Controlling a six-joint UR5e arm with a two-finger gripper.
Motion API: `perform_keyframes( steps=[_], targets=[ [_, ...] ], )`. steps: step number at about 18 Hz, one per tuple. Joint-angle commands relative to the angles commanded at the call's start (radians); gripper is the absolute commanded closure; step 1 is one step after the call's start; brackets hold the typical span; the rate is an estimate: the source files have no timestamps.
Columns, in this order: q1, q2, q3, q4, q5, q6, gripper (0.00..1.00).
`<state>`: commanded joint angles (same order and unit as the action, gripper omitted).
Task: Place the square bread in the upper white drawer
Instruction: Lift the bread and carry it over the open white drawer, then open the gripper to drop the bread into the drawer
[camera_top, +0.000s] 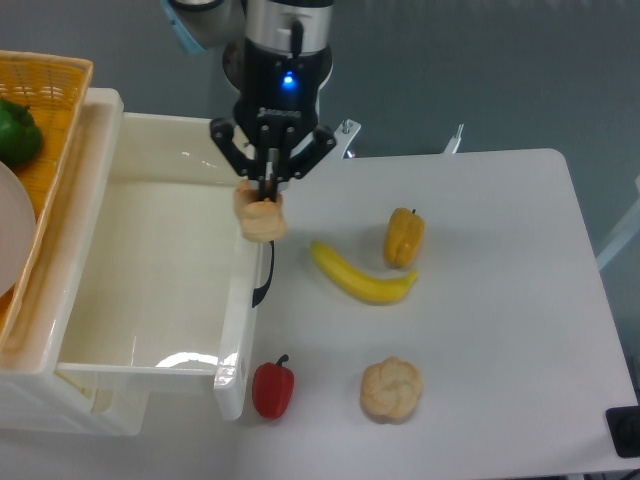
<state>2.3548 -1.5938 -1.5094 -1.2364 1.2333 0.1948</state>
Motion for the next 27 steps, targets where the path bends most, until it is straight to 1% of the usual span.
perform_keyframes(
  steps=[1, 2, 3, 4, 5, 6, 8, 10, 11, 12, 13, 15, 17, 23, 24, 25, 26, 27],
  targets=[
    [-0.009, -0.006, 0.000, 0.000, 0.000, 0.000, 0.81],
    [-0.014, -0.009, 0.000, 0.000, 0.000, 0.002, 0.79],
    [-0.022, -0.011, -0.002, 0.002, 0.000, 0.002, 0.71],
    [-0.029, -0.017, 0.000, 0.002, 0.003, 0.000, 0.69],
    [-0.032, -0.023, 0.000, 0.003, 0.002, 0.002, 0.58],
    [-0.035, -0.026, -0.002, 0.003, 0.003, 0.002, 0.53],
    [-0.040, -0.026, -0.002, 0.003, 0.003, 0.002, 0.49],
    [-0.042, -0.032, -0.002, 0.003, 0.003, 0.005, 0.41],
    [-0.046, -0.032, -0.002, 0.003, 0.003, 0.011, 0.36],
    [-0.054, -0.035, -0.002, 0.003, 0.006, 0.015, 0.24],
    [-0.060, -0.041, -0.002, 0.003, 0.006, 0.015, 0.21],
    [-0.065, -0.046, -0.003, 0.003, 0.005, 0.015, 0.21],
    [-0.078, -0.052, -0.006, 0.003, 0.005, 0.015, 0.21],
    [-0.080, -0.054, -0.006, 0.003, 0.006, 0.015, 0.21],
    [-0.077, -0.054, -0.008, 0.003, 0.008, 0.017, 0.19],
    [-0.071, -0.055, -0.008, 0.005, 0.011, 0.018, 0.12],
    [-0.062, -0.054, -0.006, 0.006, 0.014, 0.023, 0.08],
    [-0.049, -0.055, -0.006, 0.006, 0.015, 0.023, 0.07]
  ],
)
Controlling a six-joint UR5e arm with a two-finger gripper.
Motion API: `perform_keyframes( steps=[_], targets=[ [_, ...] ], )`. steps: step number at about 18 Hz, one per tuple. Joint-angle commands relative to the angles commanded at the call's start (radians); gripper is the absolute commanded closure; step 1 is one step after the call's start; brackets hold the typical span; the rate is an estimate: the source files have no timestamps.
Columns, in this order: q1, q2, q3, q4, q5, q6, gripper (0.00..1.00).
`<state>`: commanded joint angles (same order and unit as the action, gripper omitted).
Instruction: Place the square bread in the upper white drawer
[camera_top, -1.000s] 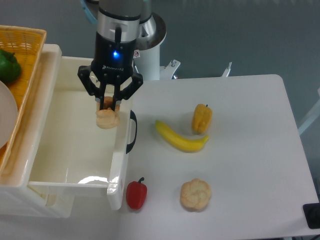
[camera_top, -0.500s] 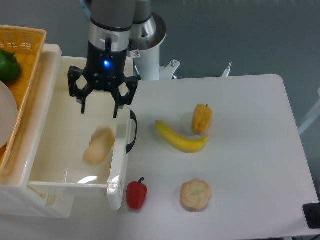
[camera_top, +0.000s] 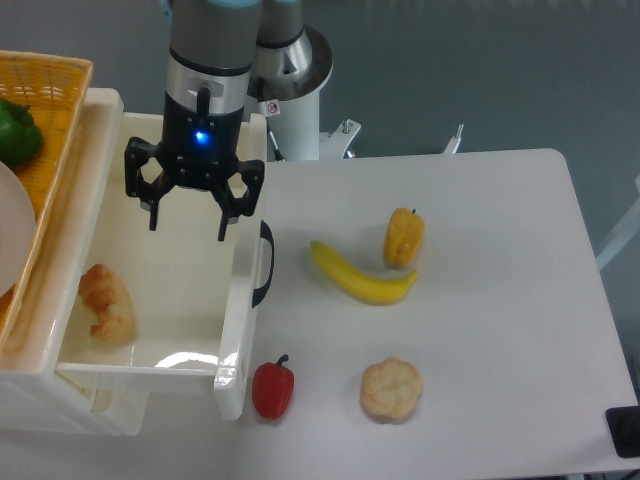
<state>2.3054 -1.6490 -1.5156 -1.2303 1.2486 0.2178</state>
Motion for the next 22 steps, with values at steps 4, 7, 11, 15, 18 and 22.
perform_keyframes(
  steps=[4, 7, 11, 15, 18, 22],
  targets=[
    [0.066, 0.000, -0.002, 0.002, 0.005, 0.005, 0.00],
    [0.126, -0.002, -0.002, 0.003, 0.005, 0.047, 0.00],
    [0.169, -0.020, -0.014, 0.008, 0.067, 0.185, 0.00],
    [0.173, -0.098, -0.008, 0.011, 0.254, 0.333, 0.00],
    [0.184, -0.143, -0.005, 0.015, 0.343, 0.374, 0.00],
    [0.184, -0.186, -0.005, 0.055, 0.402, 0.388, 0.00]
  ],
)
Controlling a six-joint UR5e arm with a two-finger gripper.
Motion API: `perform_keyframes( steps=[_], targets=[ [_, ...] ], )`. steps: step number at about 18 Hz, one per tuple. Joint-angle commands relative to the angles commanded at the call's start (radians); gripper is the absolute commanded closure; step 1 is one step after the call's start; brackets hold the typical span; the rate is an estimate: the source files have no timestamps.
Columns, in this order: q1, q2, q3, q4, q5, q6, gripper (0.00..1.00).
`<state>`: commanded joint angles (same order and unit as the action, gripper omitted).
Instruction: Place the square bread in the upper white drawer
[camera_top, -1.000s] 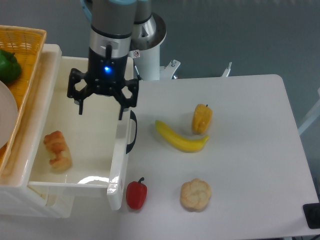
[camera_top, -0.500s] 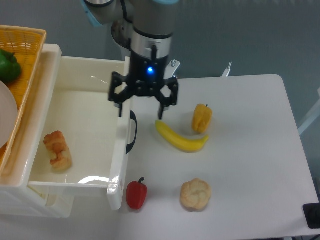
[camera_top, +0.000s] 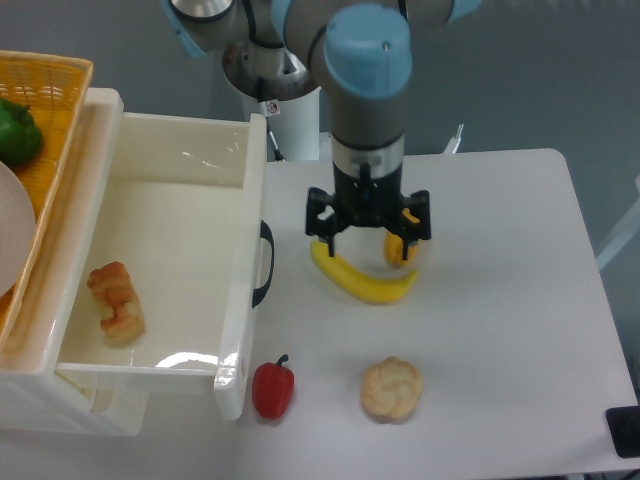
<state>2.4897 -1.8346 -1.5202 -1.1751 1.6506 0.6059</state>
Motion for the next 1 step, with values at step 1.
perform_keyframes(
  steps=[1],
  targets=[
    [0.000, -0.002, 0.000, 0.002, 0.002, -0.002, 0.00]
  ],
)
